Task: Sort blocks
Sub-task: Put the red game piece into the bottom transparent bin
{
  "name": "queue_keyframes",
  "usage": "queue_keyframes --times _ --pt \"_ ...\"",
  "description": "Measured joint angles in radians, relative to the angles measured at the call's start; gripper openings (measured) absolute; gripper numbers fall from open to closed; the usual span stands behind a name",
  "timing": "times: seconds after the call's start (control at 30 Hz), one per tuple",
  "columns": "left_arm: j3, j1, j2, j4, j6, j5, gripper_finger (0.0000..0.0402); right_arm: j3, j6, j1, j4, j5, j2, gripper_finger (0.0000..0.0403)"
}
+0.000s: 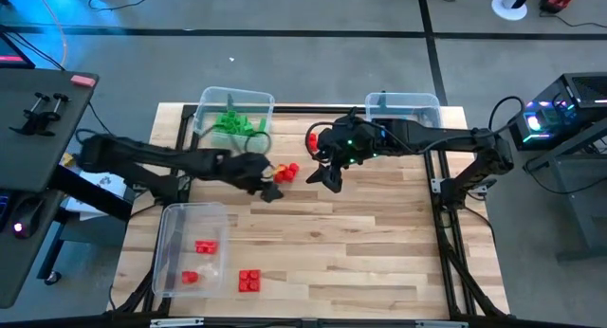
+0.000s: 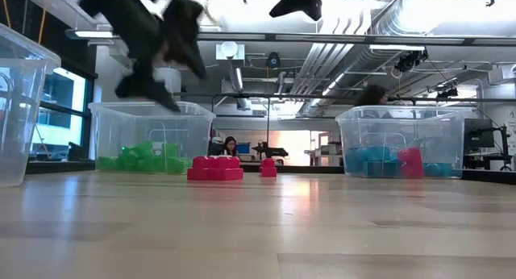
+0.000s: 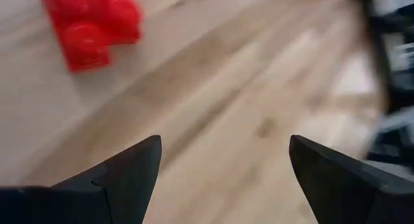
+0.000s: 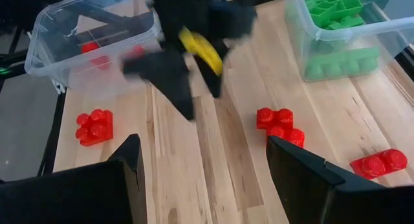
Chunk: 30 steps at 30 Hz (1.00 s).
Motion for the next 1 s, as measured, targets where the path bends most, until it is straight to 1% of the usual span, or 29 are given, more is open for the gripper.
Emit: queue_keyframes --times 0.03,0.13,0.2,0.3,0.33,0.37,0.5,0.73,0.83,1.0 --pt "0.01 0.011 0.041 -0.005 0.009 -0.004 0.0326 0.0 0.001 0.0 0.0 0.0 0.0 0.0201" --pt "0.056 0.032 0.144 -0.042 0.041 -0.056 0.0326 0.0 0.001 -0.001 -0.001 0.02 0.0 0.0201" --pt "0.102 0.044 0.198 -0.094 0.067 -0.127 0.0326 0.0 0.001 -0.001 -0.001 0.035 0.0 0.0201" --pt "0.167 0.06 0.257 -0.151 0.126 -0.279 0.0326 0.0 0.001 -0.003 -0.001 0.044 0.0 0.0201" --pt "0.185 0.066 0.272 -0.164 0.144 -0.317 0.0326 0.0 0.001 -0.003 -0.001 0.047 0.0 0.0201" --pt "0.201 0.074 0.286 -0.176 0.162 -0.331 0.0326 0.0 0.001 -0.003 -0.001 0.047 0.0 0.0201" --pt "0.239 0.093 0.331 -0.188 0.188 -0.32 0.0326 0.0 0.001 -0.003 -0.007 0.053 0.0 0.0201" --pt "0.239 0.092 0.415 -0.2 0.151 -0.33 0.0326 0.0 0.008 -0.003 -0.018 0.053 0.0 0.0201" --pt "0.239 0.098 0.457 -0.181 0.123 -0.347 0.0326 0.0 0.006 -0.003 -0.024 0.072 0.0 0.0201" --pt "0.239 0.113 0.505 -0.139 0.116 -0.34 0.0326 0.0 -0.002 -0.003 -0.027 0.079 0.0 0.0201"
